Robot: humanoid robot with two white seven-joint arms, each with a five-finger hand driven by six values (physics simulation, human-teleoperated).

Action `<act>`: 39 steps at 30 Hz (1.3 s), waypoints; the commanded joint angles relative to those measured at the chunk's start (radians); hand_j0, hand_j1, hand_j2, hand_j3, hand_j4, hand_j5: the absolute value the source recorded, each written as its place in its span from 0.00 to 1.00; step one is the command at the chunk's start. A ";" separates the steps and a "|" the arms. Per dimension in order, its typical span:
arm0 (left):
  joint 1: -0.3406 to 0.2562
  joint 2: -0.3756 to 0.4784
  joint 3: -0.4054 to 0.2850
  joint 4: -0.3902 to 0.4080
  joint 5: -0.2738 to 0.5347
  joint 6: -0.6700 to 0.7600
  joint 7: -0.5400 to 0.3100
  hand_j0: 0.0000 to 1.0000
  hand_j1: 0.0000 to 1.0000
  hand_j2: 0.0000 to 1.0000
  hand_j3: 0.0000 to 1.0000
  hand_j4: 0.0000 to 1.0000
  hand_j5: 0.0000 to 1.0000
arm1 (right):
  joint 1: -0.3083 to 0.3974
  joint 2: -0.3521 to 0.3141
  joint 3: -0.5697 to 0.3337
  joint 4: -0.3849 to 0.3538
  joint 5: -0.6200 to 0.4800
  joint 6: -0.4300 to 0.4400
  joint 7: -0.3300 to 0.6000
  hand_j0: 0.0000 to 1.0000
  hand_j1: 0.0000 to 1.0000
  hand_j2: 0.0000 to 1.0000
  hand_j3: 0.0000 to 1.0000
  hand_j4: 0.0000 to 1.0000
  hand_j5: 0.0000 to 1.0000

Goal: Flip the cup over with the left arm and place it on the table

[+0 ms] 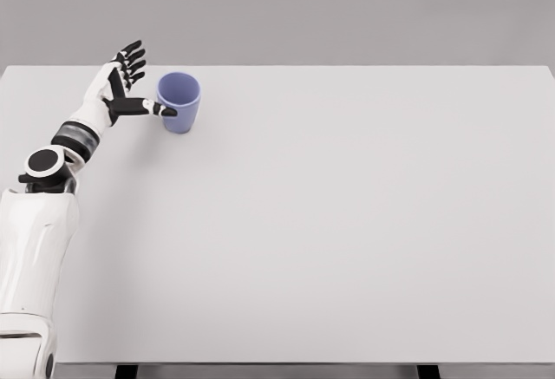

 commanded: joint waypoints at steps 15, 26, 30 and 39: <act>0.015 0.027 0.000 -0.034 0.000 -0.011 -0.001 1.00 1.00 1.00 1.00 1.00 1.00 | 0.000 0.000 -0.001 0.000 0.000 0.000 0.000 1.00 1.00 1.00 1.00 1.00 1.00; 0.078 0.027 -0.003 -0.177 -0.003 -0.008 -0.002 1.00 1.00 1.00 1.00 1.00 1.00 | 0.000 0.000 -0.001 0.000 0.000 0.000 0.000 1.00 1.00 1.00 1.00 1.00 1.00; 0.084 0.029 -0.003 -0.192 -0.003 -0.009 -0.002 1.00 1.00 1.00 1.00 1.00 1.00 | 0.000 0.000 0.001 0.000 0.000 0.000 0.000 1.00 1.00 1.00 1.00 1.00 1.00; 0.106 0.024 -0.008 -0.261 -0.004 -0.011 -0.002 1.00 1.00 1.00 1.00 1.00 1.00 | 0.000 0.000 0.001 0.000 0.000 0.000 0.000 1.00 1.00 1.00 1.00 1.00 1.00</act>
